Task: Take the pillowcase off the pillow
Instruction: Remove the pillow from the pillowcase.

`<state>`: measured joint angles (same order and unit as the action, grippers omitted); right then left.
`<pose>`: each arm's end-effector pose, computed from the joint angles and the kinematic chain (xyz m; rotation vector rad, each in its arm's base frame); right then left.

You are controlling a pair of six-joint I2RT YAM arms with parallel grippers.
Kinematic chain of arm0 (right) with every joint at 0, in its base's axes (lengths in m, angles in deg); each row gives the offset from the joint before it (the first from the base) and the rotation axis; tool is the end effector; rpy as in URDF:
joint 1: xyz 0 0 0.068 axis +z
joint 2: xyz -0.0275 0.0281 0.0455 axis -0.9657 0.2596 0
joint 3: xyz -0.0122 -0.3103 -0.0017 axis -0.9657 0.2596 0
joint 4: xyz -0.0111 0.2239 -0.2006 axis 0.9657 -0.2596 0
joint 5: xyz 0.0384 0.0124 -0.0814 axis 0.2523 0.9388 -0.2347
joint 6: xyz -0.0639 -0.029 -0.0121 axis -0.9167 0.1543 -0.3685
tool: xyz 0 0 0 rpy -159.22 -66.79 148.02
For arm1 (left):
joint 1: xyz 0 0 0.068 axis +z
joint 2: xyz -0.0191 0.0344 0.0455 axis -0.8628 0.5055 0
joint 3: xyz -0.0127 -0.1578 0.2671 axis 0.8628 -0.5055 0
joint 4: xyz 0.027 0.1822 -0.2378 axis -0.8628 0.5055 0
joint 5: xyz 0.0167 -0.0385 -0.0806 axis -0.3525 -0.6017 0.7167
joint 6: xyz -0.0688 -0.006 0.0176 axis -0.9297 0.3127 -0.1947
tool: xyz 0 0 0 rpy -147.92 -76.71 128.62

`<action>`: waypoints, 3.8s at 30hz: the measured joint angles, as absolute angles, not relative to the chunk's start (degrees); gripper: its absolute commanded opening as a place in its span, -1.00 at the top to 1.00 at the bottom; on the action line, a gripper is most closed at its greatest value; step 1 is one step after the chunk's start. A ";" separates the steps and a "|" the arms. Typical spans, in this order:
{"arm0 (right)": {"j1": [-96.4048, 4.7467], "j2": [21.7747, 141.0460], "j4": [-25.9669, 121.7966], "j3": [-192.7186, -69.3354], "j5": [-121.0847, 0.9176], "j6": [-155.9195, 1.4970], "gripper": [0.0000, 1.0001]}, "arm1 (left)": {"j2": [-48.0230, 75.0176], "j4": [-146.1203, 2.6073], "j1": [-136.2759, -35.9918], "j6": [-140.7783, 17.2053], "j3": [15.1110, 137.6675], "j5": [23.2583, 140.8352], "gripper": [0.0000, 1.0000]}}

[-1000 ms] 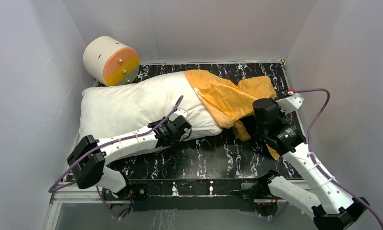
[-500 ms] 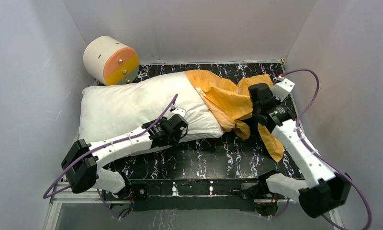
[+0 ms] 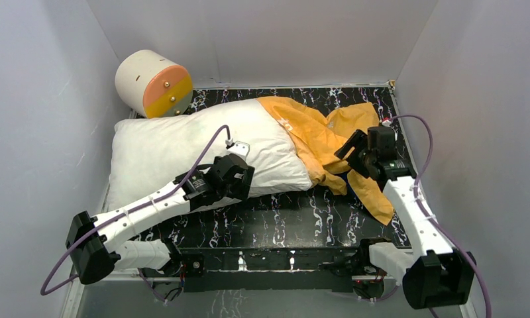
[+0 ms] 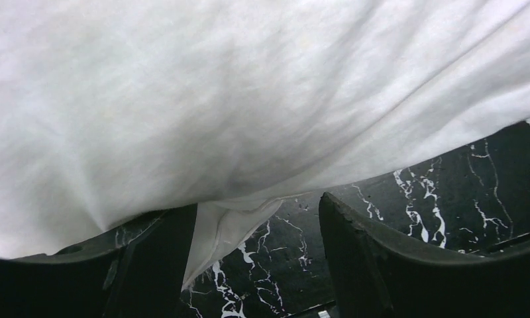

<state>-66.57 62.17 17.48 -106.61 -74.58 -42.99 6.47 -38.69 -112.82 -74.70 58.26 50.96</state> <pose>0.2667 0.0323 0.2988 0.7090 2.1995 0.3075 0.1926 -0.2194 0.2911 0.3829 2.2638 -0.2300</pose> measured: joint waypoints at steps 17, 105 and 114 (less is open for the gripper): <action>-53.48 88.90 23.67 -118.02 -60.61 -52.30 0.85 | 3.80 -39.54 -112.60 -72.29 59.35 53.14 -0.45; -65.85 81.87 11.26 -133.94 -96.15 -60.37 0.82 | 32.13 -53.73 -91.64 -68.91 77.63 82.56 1.00; -61.72 84.97 13.66 -123.18 -70.51 -60.04 0.18 | 30.97 -52.94 -91.75 -69.80 76.99 82.17 1.00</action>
<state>-61.72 84.97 13.66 -123.18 -70.51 -60.04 30.97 -52.94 -91.75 -69.80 76.99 82.17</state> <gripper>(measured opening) 0.319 0.065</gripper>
